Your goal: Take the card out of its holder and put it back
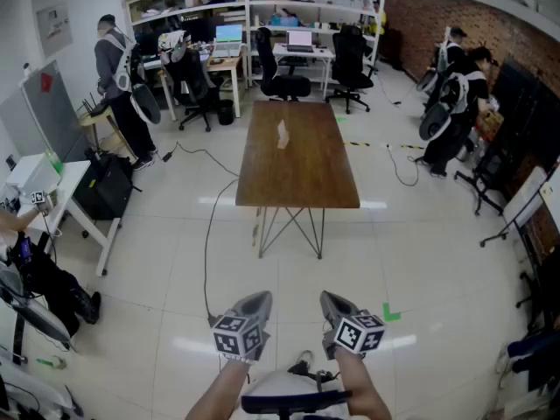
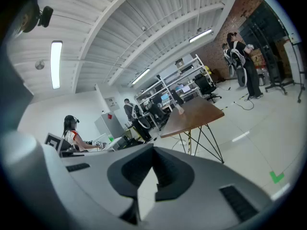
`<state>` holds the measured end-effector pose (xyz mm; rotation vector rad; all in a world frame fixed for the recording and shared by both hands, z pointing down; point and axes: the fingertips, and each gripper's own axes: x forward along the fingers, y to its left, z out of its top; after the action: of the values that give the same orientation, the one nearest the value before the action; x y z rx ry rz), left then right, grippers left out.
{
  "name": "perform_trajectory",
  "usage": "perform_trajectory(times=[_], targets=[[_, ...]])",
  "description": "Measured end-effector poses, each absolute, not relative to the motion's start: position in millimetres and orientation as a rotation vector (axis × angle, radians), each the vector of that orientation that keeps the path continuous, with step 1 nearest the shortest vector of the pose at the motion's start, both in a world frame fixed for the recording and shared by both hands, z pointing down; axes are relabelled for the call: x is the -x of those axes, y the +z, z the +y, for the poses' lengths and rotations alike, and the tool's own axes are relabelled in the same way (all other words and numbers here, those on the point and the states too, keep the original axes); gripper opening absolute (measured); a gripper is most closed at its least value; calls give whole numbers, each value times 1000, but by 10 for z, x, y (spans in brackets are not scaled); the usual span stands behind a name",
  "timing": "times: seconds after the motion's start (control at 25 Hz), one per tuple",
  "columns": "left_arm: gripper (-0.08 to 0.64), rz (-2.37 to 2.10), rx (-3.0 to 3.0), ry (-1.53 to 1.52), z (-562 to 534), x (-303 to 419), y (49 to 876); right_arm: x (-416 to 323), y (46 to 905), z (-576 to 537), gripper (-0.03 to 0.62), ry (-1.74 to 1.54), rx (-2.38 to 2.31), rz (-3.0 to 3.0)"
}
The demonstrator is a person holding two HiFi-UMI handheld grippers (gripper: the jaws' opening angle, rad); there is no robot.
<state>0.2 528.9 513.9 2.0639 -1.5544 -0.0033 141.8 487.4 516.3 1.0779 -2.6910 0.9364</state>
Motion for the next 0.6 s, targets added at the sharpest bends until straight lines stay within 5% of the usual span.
perform_trajectory(times=[0.6], targets=[[0,-1592,-2035,31,4778,-188,5175,-1534,5322,4346,9,1063,-1026,-2647]])
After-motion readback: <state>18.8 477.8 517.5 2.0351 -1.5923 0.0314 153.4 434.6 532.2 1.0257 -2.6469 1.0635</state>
